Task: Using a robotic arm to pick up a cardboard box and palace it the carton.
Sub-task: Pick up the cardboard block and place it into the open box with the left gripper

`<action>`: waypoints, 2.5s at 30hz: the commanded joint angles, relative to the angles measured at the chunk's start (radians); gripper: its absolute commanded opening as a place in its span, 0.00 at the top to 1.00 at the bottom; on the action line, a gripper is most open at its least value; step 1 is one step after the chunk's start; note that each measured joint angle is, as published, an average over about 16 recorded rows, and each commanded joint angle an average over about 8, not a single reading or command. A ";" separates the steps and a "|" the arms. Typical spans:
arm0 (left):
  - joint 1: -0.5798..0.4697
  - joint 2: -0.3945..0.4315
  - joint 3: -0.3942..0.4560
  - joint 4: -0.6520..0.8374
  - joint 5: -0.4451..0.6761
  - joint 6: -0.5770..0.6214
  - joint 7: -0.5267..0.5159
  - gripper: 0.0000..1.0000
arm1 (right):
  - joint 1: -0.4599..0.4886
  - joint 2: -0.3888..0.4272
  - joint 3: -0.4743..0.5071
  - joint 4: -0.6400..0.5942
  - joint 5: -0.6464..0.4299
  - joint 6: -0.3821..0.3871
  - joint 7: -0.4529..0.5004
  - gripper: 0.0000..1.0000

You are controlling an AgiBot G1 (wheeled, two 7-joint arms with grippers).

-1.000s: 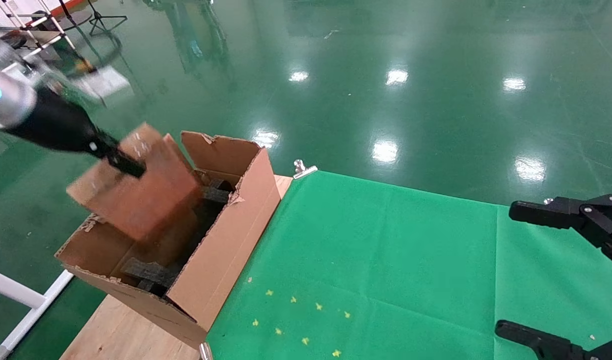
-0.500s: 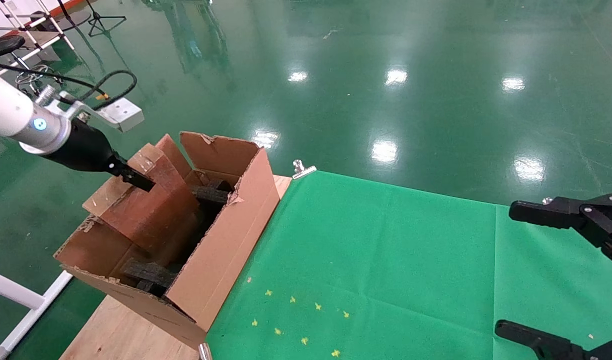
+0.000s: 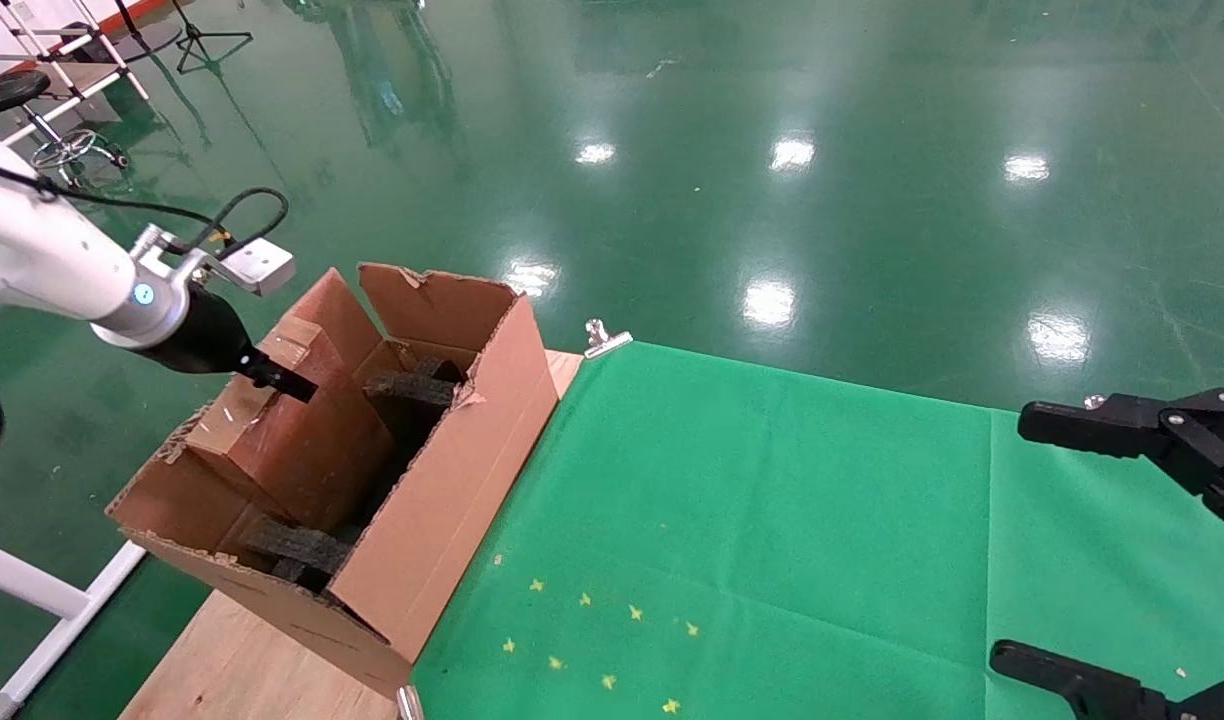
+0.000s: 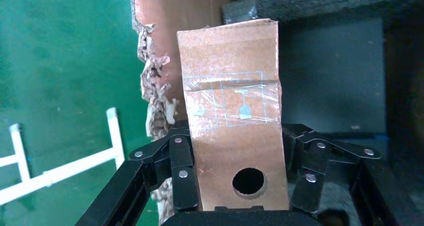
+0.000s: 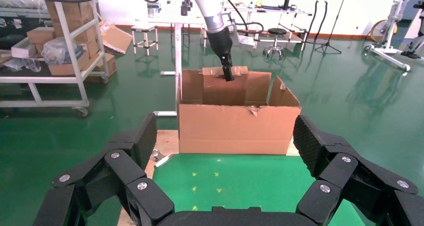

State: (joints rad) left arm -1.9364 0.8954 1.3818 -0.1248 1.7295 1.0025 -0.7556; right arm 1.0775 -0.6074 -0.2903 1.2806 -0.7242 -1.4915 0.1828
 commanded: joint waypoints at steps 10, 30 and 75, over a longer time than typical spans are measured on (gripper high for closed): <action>0.106 0.019 -0.024 0.076 -0.036 -0.098 0.033 1.00 | 0.000 0.000 -0.001 0.000 0.000 0.000 0.000 0.00; 0.198 0.003 -0.105 0.132 -0.156 -0.086 0.016 0.22 | 0.000 0.001 -0.002 0.000 0.001 0.001 -0.001 0.00; 0.010 -0.110 -0.171 -0.107 -0.256 0.054 0.143 0.00 | 0.001 0.001 -0.004 -0.001 0.003 0.002 -0.002 0.00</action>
State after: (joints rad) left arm -1.9176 0.7944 1.2132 -0.2109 1.4776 1.0448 -0.6185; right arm 1.0784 -0.6059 -0.2945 1.2793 -0.7214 -1.4899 0.1805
